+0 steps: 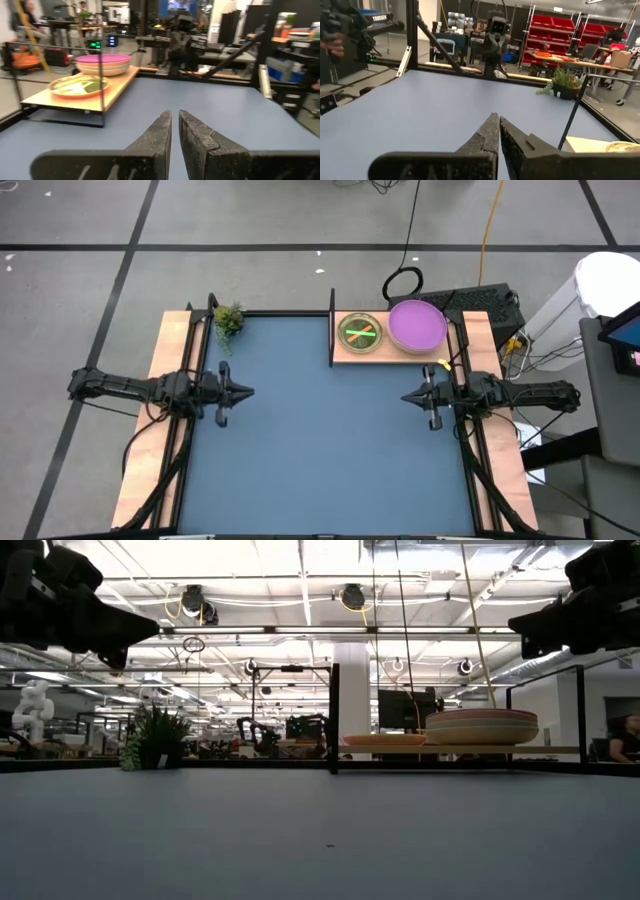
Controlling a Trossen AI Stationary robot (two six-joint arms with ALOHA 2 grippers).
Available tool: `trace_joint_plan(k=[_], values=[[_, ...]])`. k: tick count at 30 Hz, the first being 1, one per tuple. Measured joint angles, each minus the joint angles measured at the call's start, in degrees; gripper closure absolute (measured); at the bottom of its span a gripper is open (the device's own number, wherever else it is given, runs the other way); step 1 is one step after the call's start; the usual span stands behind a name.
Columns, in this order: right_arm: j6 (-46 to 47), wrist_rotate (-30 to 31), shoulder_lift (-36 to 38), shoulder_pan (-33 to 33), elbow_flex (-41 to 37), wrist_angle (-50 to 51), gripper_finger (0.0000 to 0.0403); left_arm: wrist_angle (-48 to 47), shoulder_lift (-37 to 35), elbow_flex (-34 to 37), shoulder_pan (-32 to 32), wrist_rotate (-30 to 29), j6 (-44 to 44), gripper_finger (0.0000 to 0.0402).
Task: Place and stack plates onto a shelf
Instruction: Return to Home Position
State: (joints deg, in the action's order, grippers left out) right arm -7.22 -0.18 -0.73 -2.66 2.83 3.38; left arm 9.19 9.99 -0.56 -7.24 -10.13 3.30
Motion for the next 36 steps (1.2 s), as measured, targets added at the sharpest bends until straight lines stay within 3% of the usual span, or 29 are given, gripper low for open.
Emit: trace_joint_plan(k=[9,21,36], values=[[0.5,0.1,0.1,0.0,-0.1,-11.9,0.0403,-0.6,-3.2,0.0,-3.0,1.5,0.2,0.0398],[0.5,0.1,0.0,0.0,-0.1,-11.9,0.0403,-5.0,-9.9,0.0,-2.9,1.0,-7.6,0.04],[0.5,0.1,0.0,0.0,-0.1,-12.0,0.0403,-7.8,-9.8,-0.1,1.5,6.1,-9.2,0.0401]])
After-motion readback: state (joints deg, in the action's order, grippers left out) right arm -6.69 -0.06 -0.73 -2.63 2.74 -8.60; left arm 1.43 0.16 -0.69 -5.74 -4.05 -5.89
